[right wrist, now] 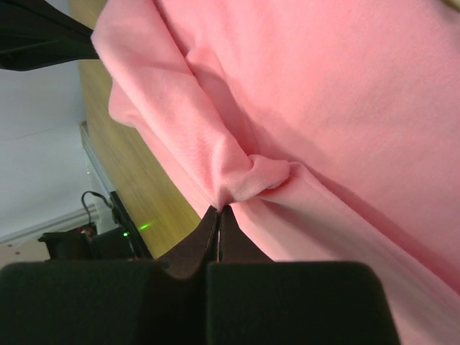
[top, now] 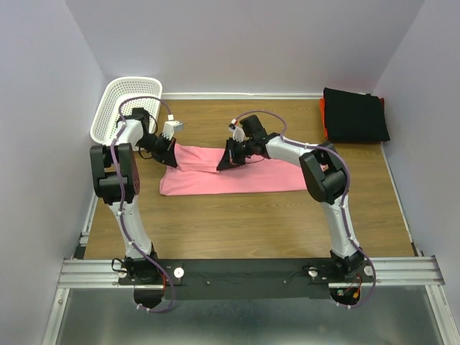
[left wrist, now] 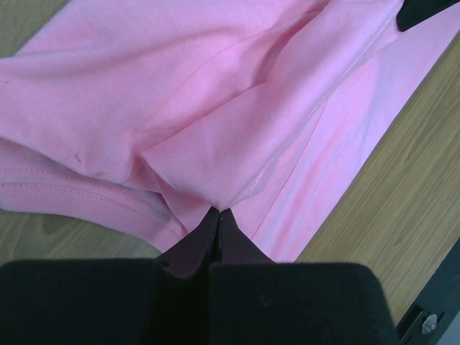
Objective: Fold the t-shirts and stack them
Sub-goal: Fold the other side of the tshirt into a rectangle, then rotate the tshirt 90 degrees
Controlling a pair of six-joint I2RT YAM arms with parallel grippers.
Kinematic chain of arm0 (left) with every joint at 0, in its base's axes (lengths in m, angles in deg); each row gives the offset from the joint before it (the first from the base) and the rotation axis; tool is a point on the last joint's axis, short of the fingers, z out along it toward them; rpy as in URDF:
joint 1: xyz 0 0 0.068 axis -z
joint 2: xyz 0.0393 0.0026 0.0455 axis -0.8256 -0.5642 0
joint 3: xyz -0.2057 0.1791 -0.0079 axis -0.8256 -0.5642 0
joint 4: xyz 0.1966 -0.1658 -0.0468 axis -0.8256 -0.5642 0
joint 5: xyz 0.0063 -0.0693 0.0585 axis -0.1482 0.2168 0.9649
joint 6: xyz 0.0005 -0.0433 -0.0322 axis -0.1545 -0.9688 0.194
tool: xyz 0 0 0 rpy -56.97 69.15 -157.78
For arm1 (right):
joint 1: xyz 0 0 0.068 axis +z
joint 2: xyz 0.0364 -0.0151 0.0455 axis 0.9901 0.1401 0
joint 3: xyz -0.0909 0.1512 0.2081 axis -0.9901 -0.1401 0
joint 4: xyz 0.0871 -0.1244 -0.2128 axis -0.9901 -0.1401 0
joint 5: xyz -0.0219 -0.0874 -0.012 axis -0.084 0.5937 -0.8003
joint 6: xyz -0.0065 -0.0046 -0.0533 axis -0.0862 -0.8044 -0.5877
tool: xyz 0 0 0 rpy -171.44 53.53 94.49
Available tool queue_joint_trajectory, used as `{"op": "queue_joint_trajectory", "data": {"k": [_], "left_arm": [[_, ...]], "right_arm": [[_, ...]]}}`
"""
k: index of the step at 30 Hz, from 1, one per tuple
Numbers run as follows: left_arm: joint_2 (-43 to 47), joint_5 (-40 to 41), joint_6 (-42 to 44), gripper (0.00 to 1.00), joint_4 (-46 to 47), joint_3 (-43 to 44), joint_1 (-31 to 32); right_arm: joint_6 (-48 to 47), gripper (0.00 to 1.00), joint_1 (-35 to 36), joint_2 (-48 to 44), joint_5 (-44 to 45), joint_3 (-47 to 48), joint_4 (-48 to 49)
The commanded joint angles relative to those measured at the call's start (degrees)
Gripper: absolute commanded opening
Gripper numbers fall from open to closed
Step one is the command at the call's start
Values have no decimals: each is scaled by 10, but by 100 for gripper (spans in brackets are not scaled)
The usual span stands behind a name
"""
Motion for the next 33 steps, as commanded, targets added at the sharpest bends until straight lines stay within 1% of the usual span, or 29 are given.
{"op": "queue_joint_trajectory", "data": {"k": [1,2,3,4,5,6,8,10,12,14,16,17,19,21,24,25,26,27,29,33], "left_arm": [[-9,31,6,0,-15,11,-4],[-8,33,4,0,-14,11,-5],[-6,38,5,8,-14,11,-4],[4,39,5,17,-12,11,-5],[11,41,5,28,-10,11,-4],[19,40,6,32,-7,11,-5],[45,43,6,36,-4,10,-5],[68,44,3,35,2,8,-5],[85,44,-5,36,17,-6,-5],[106,39,-19,35,38,-17,-2],[113,26,-23,29,42,-23,4],[119,22,-28,27,49,-33,9],[125,11,-46,21,73,-47,26],[121,4,-74,17,89,-66,38],[110,12,-108,17,138,-89,56],[106,26,-131,17,165,-94,59],[101,34,-142,18,176,-100,77],[98,51,-152,22,187,-102,81],[81,68,-184,24,212,-105,91],[52,116,-219,24,234,-98,102]], "right_arm": [[4,8,-1,12,-35,-7,-3],[4,16,-1,12,-37,-8,-4],[2,24,0,9,-39,-9,-5],[-1,40,0,1,-40,-13,-6],[-5,47,0,-7,-39,-14,-9],[-10,53,0,-13,-39,-15,-11],[-28,61,-1,-36,-34,-15,-26],[-41,64,-4,-52,-32,-16,-37],[-63,66,-13,-73,-29,-16,-52],[-85,63,-21,-83,-18,-13,-70],[-99,59,-26,-87,-7,-8,-81],[-115,52,-31,-88,-2,-5,-95],[-140,44,-42,-88,17,0,-108],[-157,41,-52,-88,27,6,-132],[-213,41,-77,-87,61,21,-182],[-231,42,-92,-86,79,25,-197],[-267,43,-98,-85,92,33,-226],[-283,45,-105,-84,104,35,-240],[-323,47,-125,-78,135,39,-273],[-354,48,-150,-69,181,36,-307]]}}
